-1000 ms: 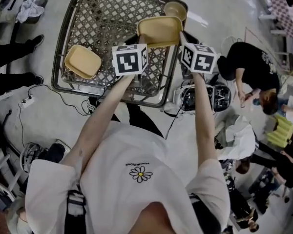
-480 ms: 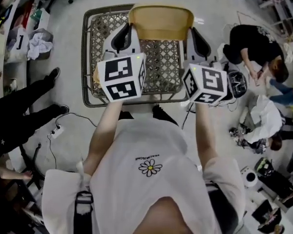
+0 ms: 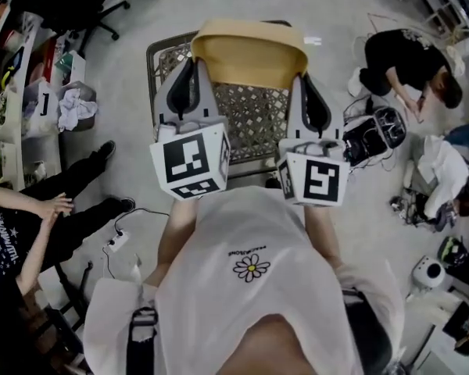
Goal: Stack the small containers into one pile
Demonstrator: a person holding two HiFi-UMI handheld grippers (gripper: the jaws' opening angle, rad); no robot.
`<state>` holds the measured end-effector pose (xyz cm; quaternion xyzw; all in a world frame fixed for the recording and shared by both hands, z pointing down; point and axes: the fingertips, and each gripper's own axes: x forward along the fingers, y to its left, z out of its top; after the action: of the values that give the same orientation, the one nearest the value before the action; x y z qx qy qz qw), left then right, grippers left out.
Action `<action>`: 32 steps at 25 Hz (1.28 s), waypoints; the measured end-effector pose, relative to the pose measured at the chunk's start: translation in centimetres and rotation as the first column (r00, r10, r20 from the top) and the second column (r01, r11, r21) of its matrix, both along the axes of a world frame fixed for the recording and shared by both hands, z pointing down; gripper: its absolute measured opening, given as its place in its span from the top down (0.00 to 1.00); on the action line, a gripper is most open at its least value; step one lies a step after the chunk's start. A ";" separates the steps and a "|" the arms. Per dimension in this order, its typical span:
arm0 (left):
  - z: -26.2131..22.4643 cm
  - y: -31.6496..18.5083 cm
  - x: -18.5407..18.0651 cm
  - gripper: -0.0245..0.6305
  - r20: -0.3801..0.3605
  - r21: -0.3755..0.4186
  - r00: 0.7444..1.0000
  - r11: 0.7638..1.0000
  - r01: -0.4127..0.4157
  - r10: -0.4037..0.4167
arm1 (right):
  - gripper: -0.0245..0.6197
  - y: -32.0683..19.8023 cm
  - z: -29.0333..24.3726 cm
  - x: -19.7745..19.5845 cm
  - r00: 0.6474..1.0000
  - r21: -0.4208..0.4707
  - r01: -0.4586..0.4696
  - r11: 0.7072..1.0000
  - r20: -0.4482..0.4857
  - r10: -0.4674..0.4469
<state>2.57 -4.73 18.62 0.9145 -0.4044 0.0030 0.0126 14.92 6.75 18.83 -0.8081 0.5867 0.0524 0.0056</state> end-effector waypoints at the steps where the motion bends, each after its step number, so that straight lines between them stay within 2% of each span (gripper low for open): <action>1: -0.1 0.1 -0.1 0.91 -0.002 0.003 1.000 1.000 0.000 0.000 | 0.90 0.2 -0.1 -0.2 1.000 0.004 -0.002 1.000 -0.004 0.002; 8: -0.8 -0.3 -0.7 0.91 -0.003 0.032 1.000 0.999 -0.010 0.010 | 0.90 -0.2 -0.7 -0.7 1.000 0.025 -0.020 0.999 -0.013 0.020; 10: -0.5 -0.4 -0.7 0.91 0.019 0.027 1.000 0.999 -0.024 0.024 | 0.90 -0.5 -0.2 -0.6 1.000 0.006 -0.018 1.000 0.014 0.018; 13: 1.2 -1.7 -0.5 0.91 0.097 -0.045 0.992 0.996 -0.075 0.079 | 0.90 -2.2 2.5 -0.1 0.985 -0.103 0.025 0.994 0.174 -0.006; 16: 5.1 -3.7 -1.6 0.91 0.232 -0.195 0.961 0.975 -0.105 0.149 | 0.90 -4.9 7.8 -1.0 0.911 -0.261 0.134 0.956 0.413 -0.015; 19: 11.2 -5.1 -4.0 0.91 0.378 -0.361 0.902 0.930 -0.066 0.211 | 0.90 -6.9 14.5 -3.4 0.783 -0.387 0.289 0.876 0.622 0.017; 21: 15.6 -5.6 -5.9 0.91 0.433 -0.468 0.865 0.883 -0.027 0.255 | 0.90 -7.4 18.8 -5.4 0.681 -0.424 0.372 0.825 0.729 0.067; 22: 17.7 -5.6 -6.8 0.91 0.449 -0.517 0.848 0.856 -0.011 0.282 | 0.90 -7.3 20.7 -6.5 0.641 -0.440 0.399 0.805 0.761 0.099; 23: 19.6 -5.6 -7.6 0.91 0.459 -0.561 0.833 0.828 0.002 0.309 | 0.90 -7.0 22.5 -7.4 0.615 -0.461 0.415 0.784 0.778 0.131; 25: 23.1 -5.4 -8.7 0.91 0.474 -0.623 0.806 0.782 0.022 0.354 | 0.90 -6.2 25.7 -9.0 0.600 -0.513 0.431 0.742 0.777 0.190; 30: 31.6 -4.7 -11.6 0.90 0.550 -0.694 0.716 0.712 0.107 0.429 | 0.90 -4.6 32.5 -12.5 0.574 -0.599 0.462 0.654 0.764 0.295; 32: 34.2 -4.5 -12.2 0.90 0.550 -0.724 0.701 0.678 0.129 0.453 | 0.90 -4.5 34.5 -12.9 0.565 -0.617 0.469 0.632 0.760 0.322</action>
<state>-9.62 -9.20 52.83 0.7977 -0.2531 0.5034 0.2150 1.98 2.26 53.33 -0.6253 0.5126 -0.5847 -0.0653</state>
